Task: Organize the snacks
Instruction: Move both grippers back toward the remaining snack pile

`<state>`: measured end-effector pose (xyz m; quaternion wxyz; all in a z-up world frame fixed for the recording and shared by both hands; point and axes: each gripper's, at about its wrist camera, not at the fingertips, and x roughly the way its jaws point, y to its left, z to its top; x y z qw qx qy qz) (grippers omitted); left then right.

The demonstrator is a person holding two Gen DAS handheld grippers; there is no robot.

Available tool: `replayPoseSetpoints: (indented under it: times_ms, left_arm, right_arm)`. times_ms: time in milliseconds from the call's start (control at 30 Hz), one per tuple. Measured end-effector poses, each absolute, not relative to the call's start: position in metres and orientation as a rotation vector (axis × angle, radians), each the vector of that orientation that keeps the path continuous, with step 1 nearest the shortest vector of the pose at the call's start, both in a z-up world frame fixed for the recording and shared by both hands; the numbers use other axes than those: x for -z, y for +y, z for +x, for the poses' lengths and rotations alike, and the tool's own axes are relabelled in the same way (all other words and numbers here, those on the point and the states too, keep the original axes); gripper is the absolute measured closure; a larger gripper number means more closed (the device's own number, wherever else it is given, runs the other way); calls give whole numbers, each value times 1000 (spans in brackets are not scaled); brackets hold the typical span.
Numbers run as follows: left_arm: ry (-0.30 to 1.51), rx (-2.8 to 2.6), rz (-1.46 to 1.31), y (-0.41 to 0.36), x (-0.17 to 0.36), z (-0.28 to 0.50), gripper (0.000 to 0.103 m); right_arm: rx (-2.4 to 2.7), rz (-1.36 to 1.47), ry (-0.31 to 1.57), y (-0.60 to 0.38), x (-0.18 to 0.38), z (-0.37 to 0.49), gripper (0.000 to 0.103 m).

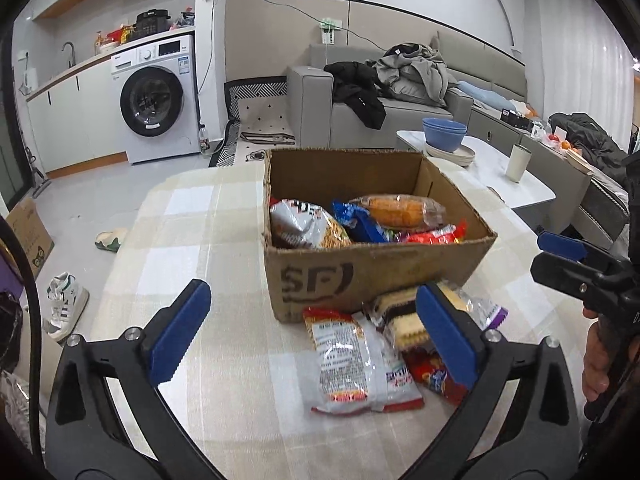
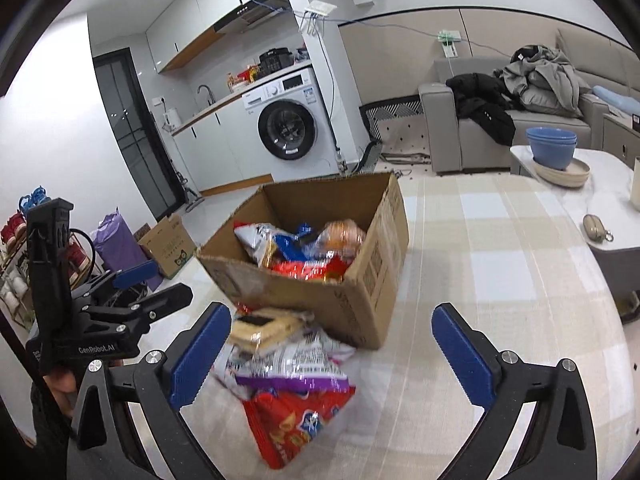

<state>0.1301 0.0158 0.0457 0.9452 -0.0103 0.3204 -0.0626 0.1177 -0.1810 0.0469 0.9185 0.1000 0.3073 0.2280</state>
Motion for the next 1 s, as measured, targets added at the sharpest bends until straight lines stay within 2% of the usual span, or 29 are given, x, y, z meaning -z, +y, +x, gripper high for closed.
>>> replayPoseSetpoints:
  times_ms: [333, 1000]
  left_arm:
    - [709, 131, -2, 20, -23, 115, 1]
    - [798, 143, 1, 17, -1, 133, 1]
  right_arm:
    - [-491, 165, 713, -169, -28, 108, 1]
    - [-536, 33, 889, -130, 12, 112, 1]
